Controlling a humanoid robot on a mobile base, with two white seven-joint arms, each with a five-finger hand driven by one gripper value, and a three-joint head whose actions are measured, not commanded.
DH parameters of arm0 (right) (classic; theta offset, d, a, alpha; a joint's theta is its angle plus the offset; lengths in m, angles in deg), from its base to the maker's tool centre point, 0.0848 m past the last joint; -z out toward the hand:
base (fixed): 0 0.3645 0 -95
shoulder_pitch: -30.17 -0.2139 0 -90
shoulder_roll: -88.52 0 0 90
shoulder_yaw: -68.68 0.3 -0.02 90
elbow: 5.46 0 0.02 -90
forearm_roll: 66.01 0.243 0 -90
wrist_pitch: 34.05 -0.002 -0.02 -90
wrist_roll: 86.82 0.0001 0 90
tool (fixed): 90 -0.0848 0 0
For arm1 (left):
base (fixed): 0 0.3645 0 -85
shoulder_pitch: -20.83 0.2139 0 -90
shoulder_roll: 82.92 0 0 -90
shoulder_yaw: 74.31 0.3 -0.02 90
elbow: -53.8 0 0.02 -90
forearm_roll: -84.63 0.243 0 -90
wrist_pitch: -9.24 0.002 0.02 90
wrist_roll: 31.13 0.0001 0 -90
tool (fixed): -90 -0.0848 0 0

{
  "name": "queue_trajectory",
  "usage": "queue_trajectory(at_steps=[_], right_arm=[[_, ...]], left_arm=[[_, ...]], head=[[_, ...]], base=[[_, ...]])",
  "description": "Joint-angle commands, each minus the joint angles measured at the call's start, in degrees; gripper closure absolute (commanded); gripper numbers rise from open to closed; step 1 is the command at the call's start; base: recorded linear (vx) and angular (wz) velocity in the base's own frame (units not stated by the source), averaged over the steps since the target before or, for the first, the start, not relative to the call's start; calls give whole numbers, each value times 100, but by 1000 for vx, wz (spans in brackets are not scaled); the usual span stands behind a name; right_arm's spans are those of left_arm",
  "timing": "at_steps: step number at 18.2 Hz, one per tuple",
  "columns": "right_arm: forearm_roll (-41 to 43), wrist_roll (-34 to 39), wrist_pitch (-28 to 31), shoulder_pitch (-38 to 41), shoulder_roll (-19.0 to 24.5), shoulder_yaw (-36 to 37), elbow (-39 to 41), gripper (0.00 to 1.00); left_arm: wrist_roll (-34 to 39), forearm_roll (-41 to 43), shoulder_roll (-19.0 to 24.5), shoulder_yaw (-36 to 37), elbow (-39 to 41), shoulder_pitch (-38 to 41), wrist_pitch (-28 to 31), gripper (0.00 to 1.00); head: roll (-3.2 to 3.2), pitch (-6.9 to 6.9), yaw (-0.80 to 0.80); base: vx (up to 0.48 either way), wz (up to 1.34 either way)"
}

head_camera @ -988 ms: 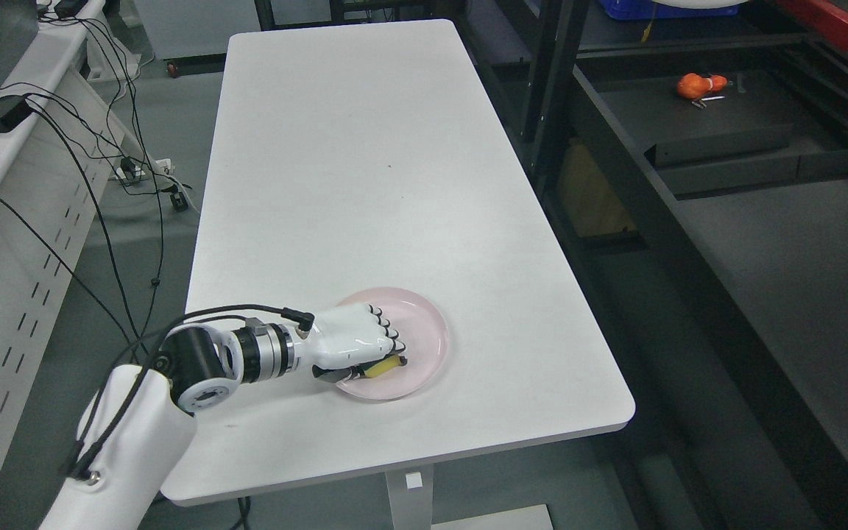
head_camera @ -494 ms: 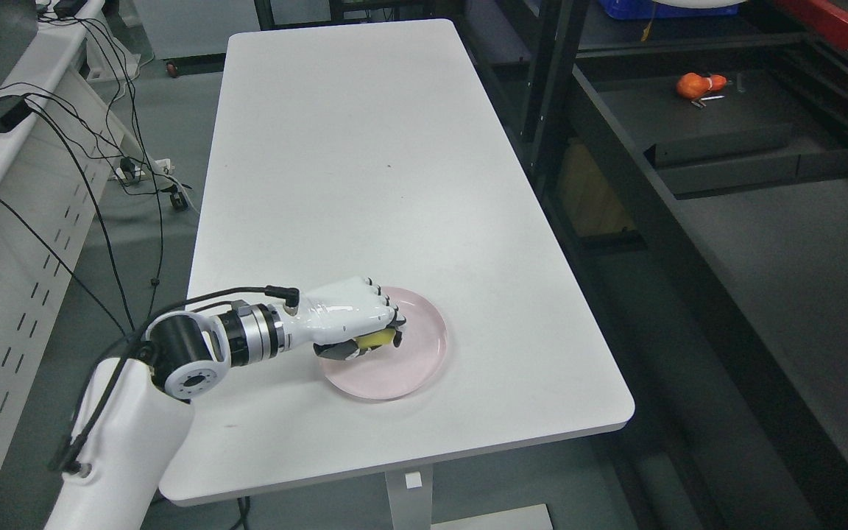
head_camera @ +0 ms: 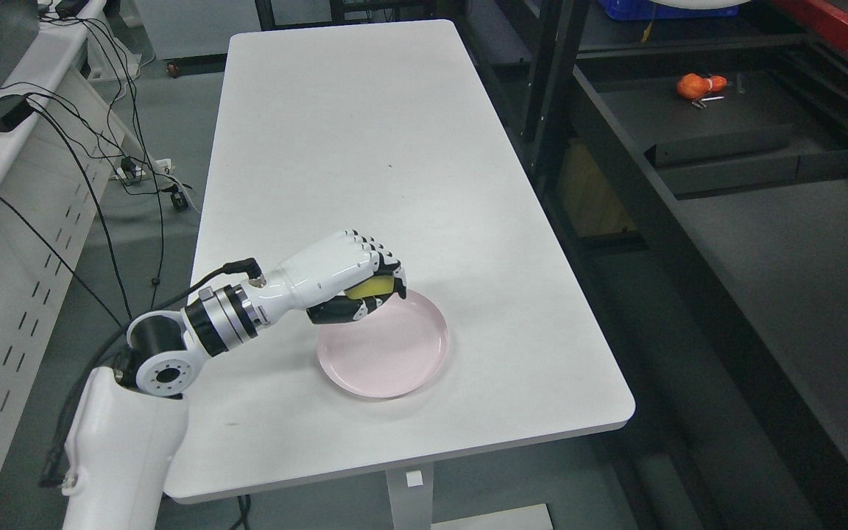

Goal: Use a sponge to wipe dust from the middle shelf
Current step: 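Lift the sponge off the plate with the left hand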

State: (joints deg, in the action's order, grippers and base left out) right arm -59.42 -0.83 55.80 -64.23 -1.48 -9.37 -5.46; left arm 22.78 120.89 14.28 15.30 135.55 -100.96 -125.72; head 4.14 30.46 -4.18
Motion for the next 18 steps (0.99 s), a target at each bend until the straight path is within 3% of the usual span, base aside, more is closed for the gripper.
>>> queue_trajectory(at_steps=[1, 18], right_arm=[[0, -11, 419, 0, -100, 0, 100, 0], [0, -11, 419, 0, -100, 0, 100, 0]], left_arm=[[40, -1198, -620, -1077, 656, 59, -4, 100], [866, -1718, -620, -1016, 877, -230, -4, 100]], head=[[0, 0, 0], [0, 0, 0]], base=[[-15, 0], [-72, -14]])
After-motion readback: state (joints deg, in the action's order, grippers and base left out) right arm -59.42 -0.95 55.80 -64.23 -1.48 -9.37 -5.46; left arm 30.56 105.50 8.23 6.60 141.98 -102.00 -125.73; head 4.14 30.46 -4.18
